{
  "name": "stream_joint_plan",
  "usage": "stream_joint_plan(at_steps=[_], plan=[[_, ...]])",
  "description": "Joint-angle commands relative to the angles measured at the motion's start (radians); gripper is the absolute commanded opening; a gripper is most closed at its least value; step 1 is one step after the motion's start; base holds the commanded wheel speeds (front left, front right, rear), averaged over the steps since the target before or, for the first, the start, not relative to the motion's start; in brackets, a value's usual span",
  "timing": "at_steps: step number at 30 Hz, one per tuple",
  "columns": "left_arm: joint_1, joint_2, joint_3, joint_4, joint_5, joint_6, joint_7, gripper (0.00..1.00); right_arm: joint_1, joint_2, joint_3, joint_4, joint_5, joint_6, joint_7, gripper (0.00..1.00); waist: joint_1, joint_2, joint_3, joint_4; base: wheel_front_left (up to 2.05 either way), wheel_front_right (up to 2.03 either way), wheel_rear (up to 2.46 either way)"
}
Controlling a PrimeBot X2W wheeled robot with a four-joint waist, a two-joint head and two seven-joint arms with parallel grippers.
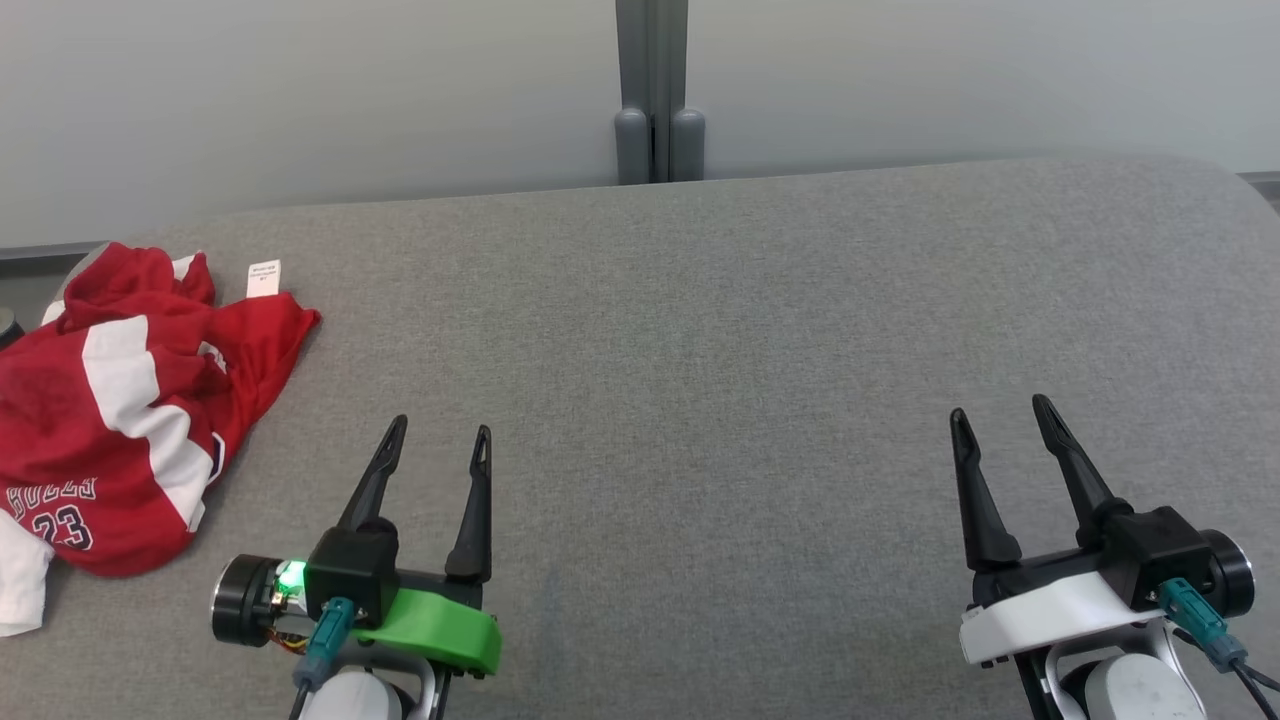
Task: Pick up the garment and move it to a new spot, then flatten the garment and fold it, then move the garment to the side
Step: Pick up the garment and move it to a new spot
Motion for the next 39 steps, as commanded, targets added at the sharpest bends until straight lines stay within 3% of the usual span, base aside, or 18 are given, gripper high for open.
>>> stream_joint_plan(at_steps=[1, 39], plan=[[-0.018, 0.006, 0.000, 0.002, -0.006, 0.006, -0.001, 1.00, 0.013, -0.004, -0.001, 0.003, 0.002, 0.000, -0.003, 1.00, 0.0000, -0.0001, 0.003, 0.011, 0.00, 0.00, 0.00], [-0.003, 0.005, 0.044, -0.018, -0.035, 0.050, -0.001, 1.00, -0.026, -0.004, -0.005, 0.010, 0.001, 0.000, -0.003, 1.00, 0.0000, -0.0001, 0.054, 0.377, 0.00, 0.00, 0.00]])
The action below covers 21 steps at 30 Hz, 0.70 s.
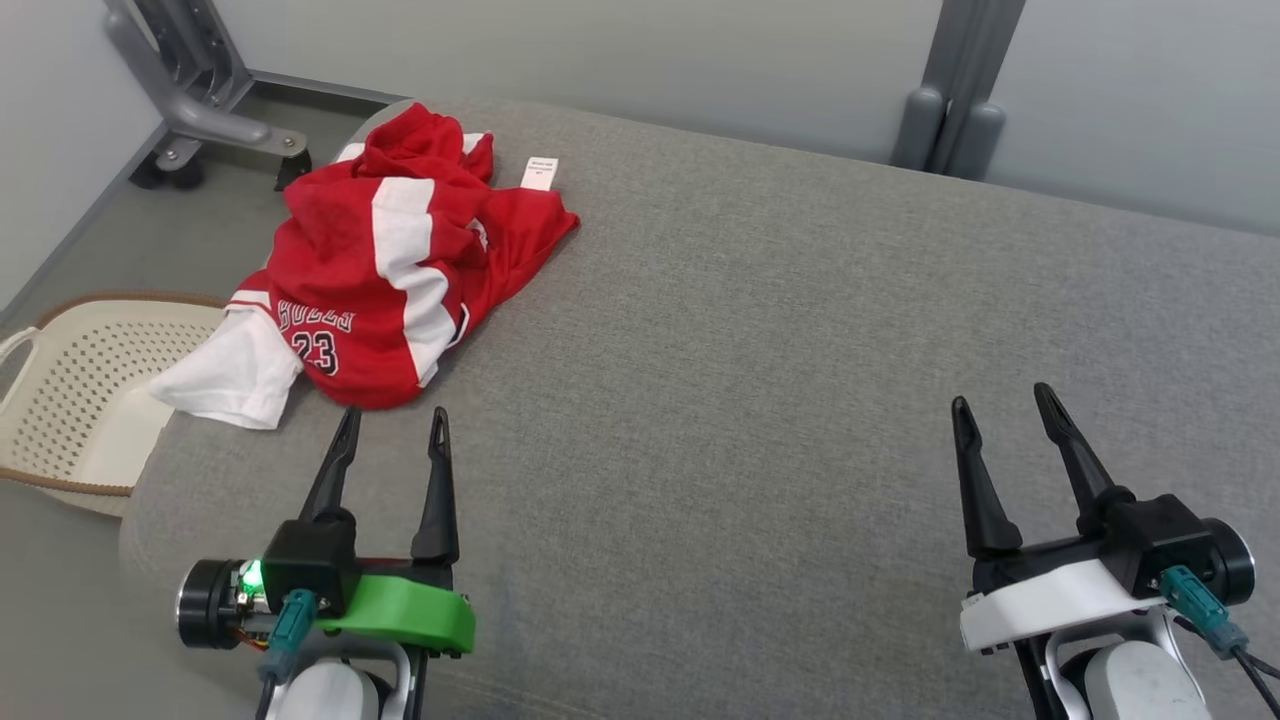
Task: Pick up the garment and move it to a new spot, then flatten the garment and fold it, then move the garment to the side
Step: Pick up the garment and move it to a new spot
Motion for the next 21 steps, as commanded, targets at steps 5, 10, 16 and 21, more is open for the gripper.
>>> stream_joint_plan(at_steps=[5, 10, 16, 21], plan=[[0.004, 0.005, 0.016, -0.031, -0.005, 0.018, -0.001, 1.00, -0.010, -0.004, 0.001, 0.000, -0.007, 0.000, -0.003, 1.00, 0.0000, 0.0000, 0.018, 0.049, 0.00, 0.00, 0.00], [0.011, 0.005, 0.016, -0.044, -0.005, 0.023, -0.001, 1.00, -0.015, -0.004, 0.000, 0.004, -0.013, 0.000, -0.003, 1.00, 0.0000, 0.0000, 0.029, 0.062, 0.00, 0.00, 0.00], [0.005, 0.005, 0.018, -0.040, -0.014, 0.023, -0.001, 1.00, -0.026, -0.004, 0.005, 0.006, -0.017, 0.000, -0.003, 1.00, 0.0000, 0.0000, 0.047, 0.056, 0.00, 0.00, 0.00], [-0.061, 0.005, 0.026, -0.028, 0.012, -0.004, -0.001, 1.00, -0.048, -0.004, 0.011, 0.004, -0.031, 0.000, -0.003, 1.00, 0.0000, 0.0000, 0.097, 0.030, 0.00, 0.00, 0.00]])
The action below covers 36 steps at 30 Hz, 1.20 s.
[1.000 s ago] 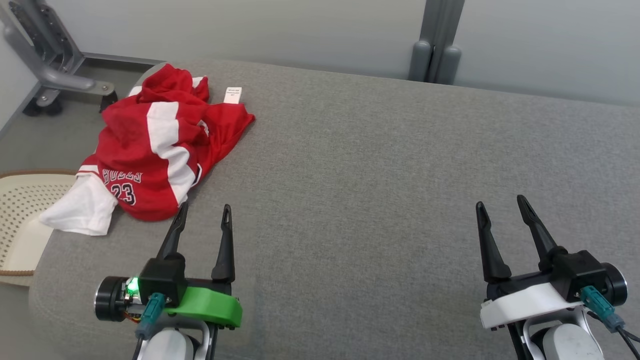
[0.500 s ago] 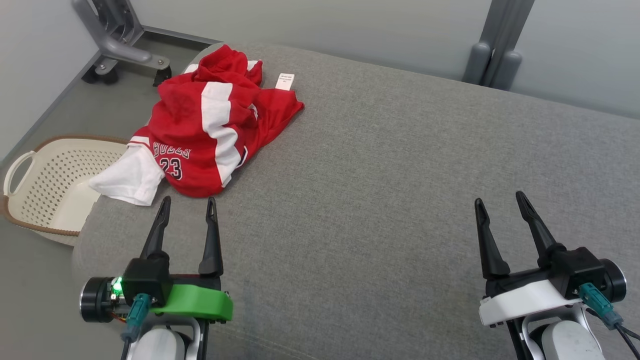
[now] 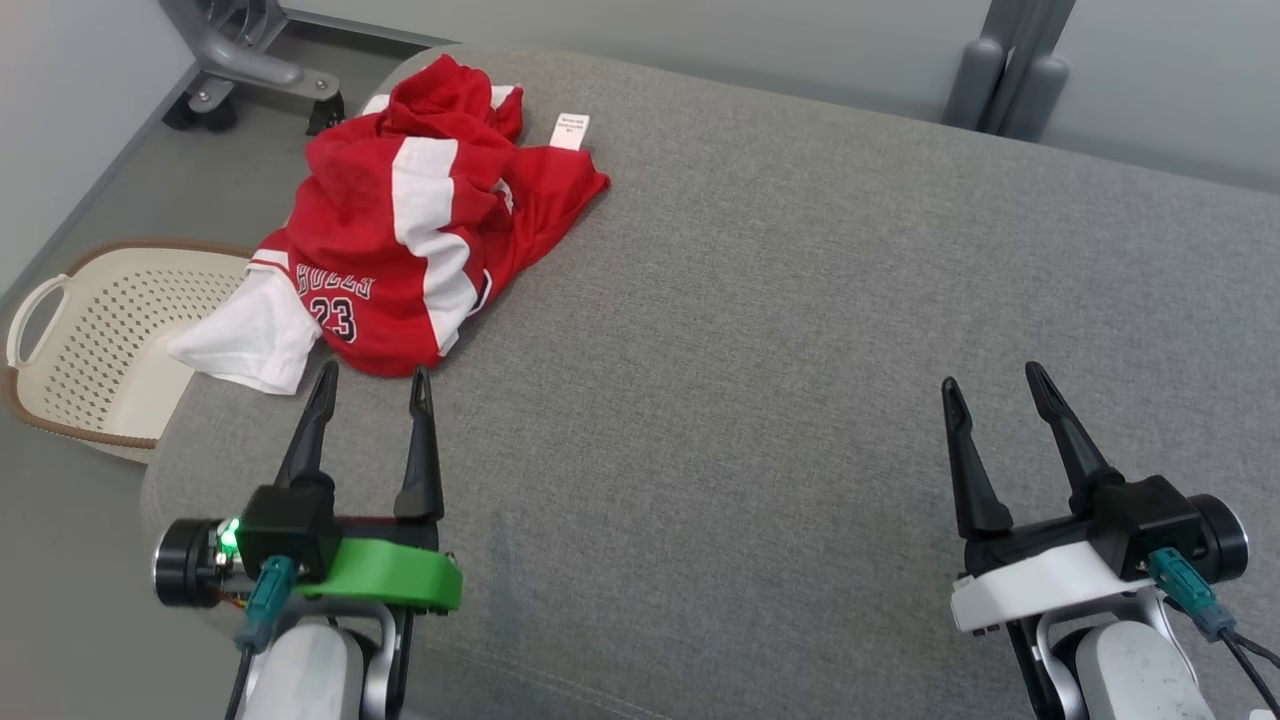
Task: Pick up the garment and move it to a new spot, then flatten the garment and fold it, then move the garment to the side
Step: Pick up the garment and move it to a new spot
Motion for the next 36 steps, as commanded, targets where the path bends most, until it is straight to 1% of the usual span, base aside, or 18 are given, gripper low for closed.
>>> stream_joint_plan(at_steps=[1, 5, 9, 11, 13, 16, 17, 20, 22, 27, 31, 36], plan=[[-0.038, 0.004, 0.003, 0.002, 0.011, -0.011, -0.001, 1.00, -0.019, -0.004, 0.002, 0.000, -0.012, 0.000, -0.003, 1.00, 0.0000, 0.0000, 0.038, -0.024, 0.00, 0.00, 0.00], [-0.149, 0.008, 0.023, 0.019, 0.035, -0.050, -0.001, 1.00, -0.048, -0.016, 0.004, -0.004, -0.026, 0.000, -0.003, 1.00, 0.0000, 0.0000, 0.104, -0.054, 0.00, 0.00, 0.00], [-0.297, 0.035, 0.052, 0.087, 0.044, -0.082, -0.001, 1.00, -0.082, -0.046, 0.028, 0.001, -0.034, 0.000, -0.003, 1.00, 0.0000, 0.0000, 0.176, -0.091, 0.00, 0.00, 0.00], [-0.393, 0.056, 0.071, 0.156, 0.043, -0.090, -0.001, 1.00, -0.100, -0.063, 0.042, 0.005, -0.033, 0.000, -0.003, 1.00, 0.0000, 0.0000, 0.207, -0.111, 0.00, 0.00, 0.00], [-0.471, 0.065, 0.087, 0.227, 0.035, -0.092, -0.001, 1.00, -0.107, -0.076, 0.047, 0.007, -0.033, 0.000, -0.003, 1.00, 0.0000, 0.0000, 0.226, -0.122, 0.00, 0.00, 0.00], [-0.620, 0.088, 0.116, 0.405, 0.008, -0.100, 0.004, 1.00, -0.124, -0.094, 0.078, 0.014, -0.033, 0.000, -0.003, 1.00, 0.0000, 0.0000, 0.255, -0.143, 0.00, 0.00, 0.00], [-0.673, 0.088, 0.134, 0.475, -0.020, -0.104, 0.021, 1.00, -0.131, -0.099, 0.087, 0.015, -0.032, 0.000, -0.003, 1.00, 0.0000, 0.0000, 0.263, -0.155, 0.00, 0.00, 0.00], [-0.800, 0.109, 0.157, 0.626, -0.060, -0.114, 0.092, 1.00, -0.150, -0.099, 0.092, 0.014, -0.025, 0.000, -0.003, 1.00, 0.0000, 0.0000, 0.285, -0.184, 0.00, 0.00, 0.00], [-0.869, 0.130, 0.171, 0.709, -0.075, -0.113, 0.129, 1.00, -0.164, -0.098, 0.094, 0.012, -0.023, 0.000, -0.003, 1.00, 0.0000, 0.0000, 0.301, -0.203, 0.00, 0.00, 0.00], [-0.979, 0.176, 0.203, 0.892, -0.109, -0.084, 0.213, 1.00, -0.186, -0.100, 0.100, 0.013, -0.018, 0.000, -0.003, 1.00, 0.0000, 0.0000, 0.341, -0.248, 0.00, 0.00, 0.00], [-1.004, 0.207, 0.215, 0.991, -0.119, -0.076, 0.233, 1.00, -0.200, -0.096, 0.099, 0.010, -0.016, 0.000, -0.003, 1.00, 0.0000, 0.0000, 0.368, -0.278, 0.00, 0.00, 0.00], [-1.000, 0.224, 0.206, 1.066, -0.112, -0.052, 0.237, 1.00, -0.206, -0.098, 0.094, 0.002, -0.016, 0.000, -0.003, 1.00, 0.0000, 0.0000, 0.397, -0.295, 0.00, 0.00, 0.00]])
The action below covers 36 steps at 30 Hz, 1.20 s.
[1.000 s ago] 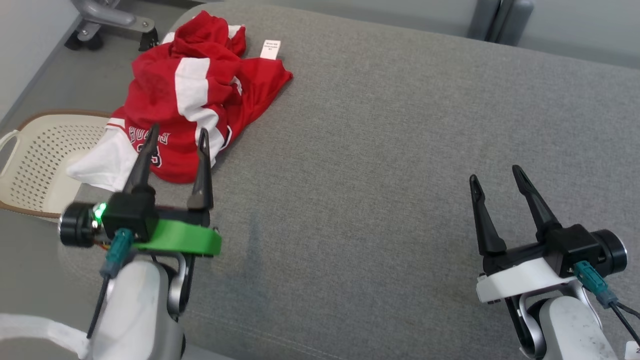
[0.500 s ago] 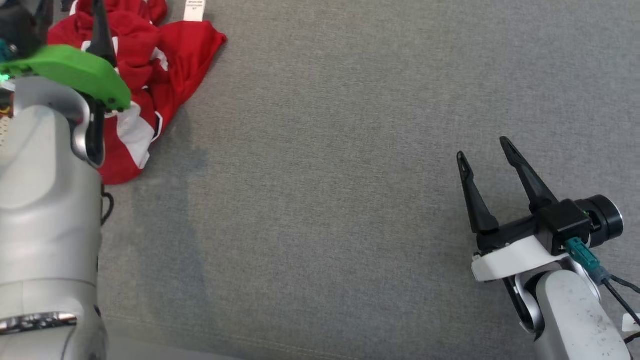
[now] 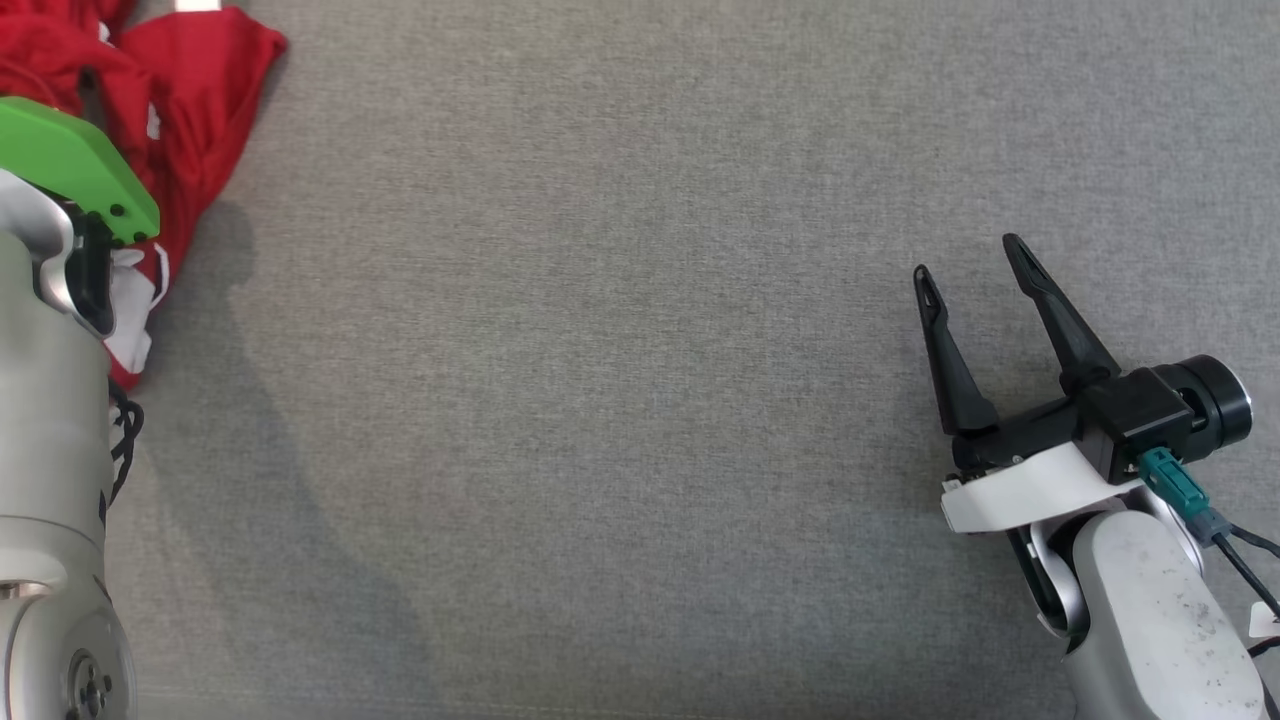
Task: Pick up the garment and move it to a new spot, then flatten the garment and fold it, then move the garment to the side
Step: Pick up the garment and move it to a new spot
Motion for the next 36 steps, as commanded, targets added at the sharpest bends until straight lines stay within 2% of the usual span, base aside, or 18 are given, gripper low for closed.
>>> stream_joint_plan(at_steps=[1, 4, 5, 10, 14, 20, 28, 32, 36], plan=[[0.000, 0.008, 0.002, 0.014, 0.002, 0.012, 0.002, 1.00, -0.012, -0.005, -0.001, -0.005, 0.007, 0.000, -0.003, 1.00, -0.0001, 0.0000, 0.032, -0.027, 0.00, 0.00, 0.00], [0.022, 0.010, 0.004, 0.031, -0.007, 0.021, 0.001, 1.00, -0.018, -0.007, -0.002, -0.008, 0.009, 0.000, -0.003, 1.00, -0.0001, 0.0000, 0.038, -0.030, 0.00, 0.00, 0.00], [0.028, 0.010, 0.002, 0.034, -0.009, 0.014, -0.008, 0.00, -0.020, -0.007, -0.004, -0.007, 0.008, 0.000, -0.003, 1.00, -0.0001, 0.0000, 0.040, -0.030, 0.00, 0.00, 0.00], [0.053, 0.010, -0.014, 0.044, -0.007, -0.012, -0.053, 0.00, -0.021, -0.002, -0.007, -0.001, 0.006, 0.000, -0.003, 1.00, -0.0001, 0.0000, 0.033, -0.026, 0.00, 0.00, 0.00], [0.061, 0.023, -0.024, 0.039, -0.002, -0.029, -0.137, 0.00, -0.015, 0.003, -0.007, 0.006, 0.010, 0.000, -0.003, 1.00, -0.0001, 0.0000, 0.011, -0.022, 0.00, 0.00, 0.00], [0.066, 0.042, -0.029, -0.011, -0.006, -0.045, -0.229, 0.00, -0.001, 0.025, -0.011, 0.017, 0.018, 0.000, -0.003, 1.00, -0.0001, 0.0000, -0.062, -0.021, 0.00, 0.00, 0.00], [0.098, 0.046, -0.052, -0.201, 0.010, -0.065, -0.238, 0.00, 0.050, 0.068, -0.023, 0.036, 0.034, 0.000, -0.003, 1.00, -0.0001, 0.0000, -0.226, -0.039, 0.00, 0.00, 0.00], [0.110, 0.027, -0.094, -0.299, 0.016, -0.077, -0.238, 0.00, 0.090, 0.085, -0.027, 0.044, 0.043, 0.000, -0.003, 1.00, -0.0001, 0.0000, -0.302, -0.063, 0.00, 0.00, 0.00], [0.120, -0.005, -0.160, -0.381, -0.028, -0.080, -0.238, 0.00, 0.124, 0.090, -0.033, 0.046, 0.053, 0.000, -0.003, 1.00, -0.0001, 0.0000, -0.367, -0.104, 0.00, 0.00, 0.00]])
